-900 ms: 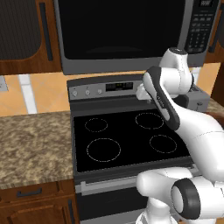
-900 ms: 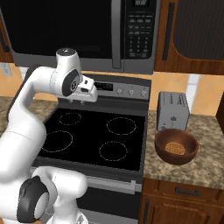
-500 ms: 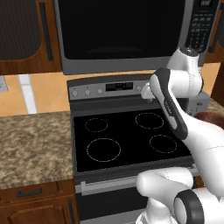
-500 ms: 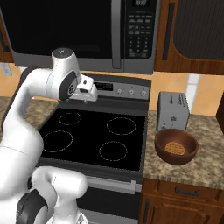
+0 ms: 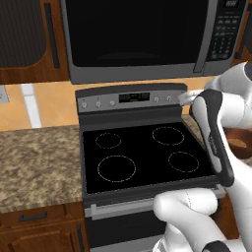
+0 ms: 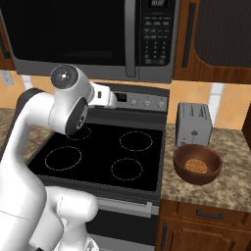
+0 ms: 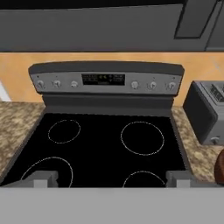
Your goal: Open the microwave, place the bowl with waffle inside the microwave, then close the microwave door and turn it on.
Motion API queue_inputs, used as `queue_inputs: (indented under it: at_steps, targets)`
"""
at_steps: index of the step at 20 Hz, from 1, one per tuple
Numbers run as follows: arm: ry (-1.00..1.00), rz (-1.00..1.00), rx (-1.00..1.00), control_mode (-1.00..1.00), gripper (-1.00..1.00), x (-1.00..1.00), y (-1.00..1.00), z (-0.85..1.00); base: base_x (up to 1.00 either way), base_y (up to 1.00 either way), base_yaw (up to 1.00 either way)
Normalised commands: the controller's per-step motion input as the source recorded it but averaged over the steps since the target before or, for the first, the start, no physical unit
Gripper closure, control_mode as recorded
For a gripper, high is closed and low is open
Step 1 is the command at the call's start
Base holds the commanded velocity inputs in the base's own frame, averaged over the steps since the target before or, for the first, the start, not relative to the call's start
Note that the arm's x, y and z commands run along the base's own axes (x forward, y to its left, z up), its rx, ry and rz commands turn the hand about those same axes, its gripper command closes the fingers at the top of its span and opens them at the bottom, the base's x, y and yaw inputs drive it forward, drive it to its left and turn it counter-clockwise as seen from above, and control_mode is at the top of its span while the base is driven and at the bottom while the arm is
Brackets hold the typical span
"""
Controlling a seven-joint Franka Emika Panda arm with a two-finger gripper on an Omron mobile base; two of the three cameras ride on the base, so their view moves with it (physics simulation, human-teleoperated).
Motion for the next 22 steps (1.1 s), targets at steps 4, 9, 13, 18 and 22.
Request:
queue_inputs:
  at_steps: [4,9,13,18,22]
  targets:
    - [-0.08,-0.05,0.0,-1.0,-1.0,0.0,-0.42,0.82,0.0,0.0,0.0]
    - [-0.14,-0.03,0.0,-1.0,-1.0,0.02,-0.33,0.98,0.0,0.0,0.0]
    - [-0.26,-0.01,0.0,-1.0,-1.0,0.0,-0.35,0.7,0.0,0.0,0.0]
    - [-0.28,0.0,-0.01,-1.0,-1.0,0.0,-0.15,0.69,0.0,0.0,0.0]
    - [-0.17,0.0,0.0,-1.0,-1.0,0.09,-0.15,0.6,0.0,0.0,0.0]
